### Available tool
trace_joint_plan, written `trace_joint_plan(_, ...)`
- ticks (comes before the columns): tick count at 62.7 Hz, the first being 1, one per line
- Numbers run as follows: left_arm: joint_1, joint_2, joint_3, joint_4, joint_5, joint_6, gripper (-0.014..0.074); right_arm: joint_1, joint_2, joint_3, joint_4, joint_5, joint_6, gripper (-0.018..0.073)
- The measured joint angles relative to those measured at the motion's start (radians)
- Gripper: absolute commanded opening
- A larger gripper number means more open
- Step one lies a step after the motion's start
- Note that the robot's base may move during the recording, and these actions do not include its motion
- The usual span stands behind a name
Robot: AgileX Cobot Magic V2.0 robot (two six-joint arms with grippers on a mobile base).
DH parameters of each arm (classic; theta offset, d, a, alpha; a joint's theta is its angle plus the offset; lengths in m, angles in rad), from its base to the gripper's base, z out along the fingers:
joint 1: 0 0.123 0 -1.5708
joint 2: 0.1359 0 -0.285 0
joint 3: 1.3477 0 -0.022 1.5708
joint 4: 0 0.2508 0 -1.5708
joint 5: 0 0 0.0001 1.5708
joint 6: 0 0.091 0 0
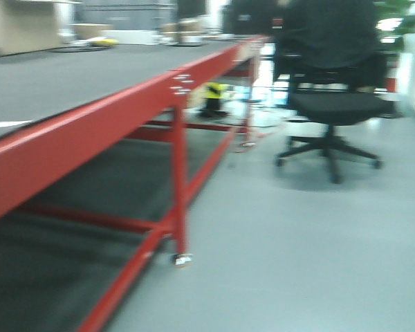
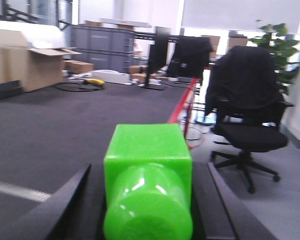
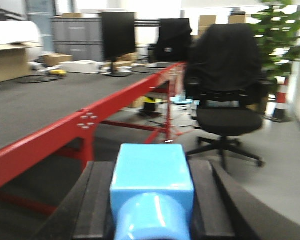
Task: Grab block from conveyor and place in blue bin
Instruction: 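Drive across the floor to the shelf of blue bins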
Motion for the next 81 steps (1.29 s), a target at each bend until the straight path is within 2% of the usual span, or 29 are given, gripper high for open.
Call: trace_joint_plan(81, 0.000, 0.000, 0.000, 0.000, -0.012, 0.000, -0.0111, 0.000, -0.002, 0.000, 0.000, 0.000, 0.000, -0.0154)
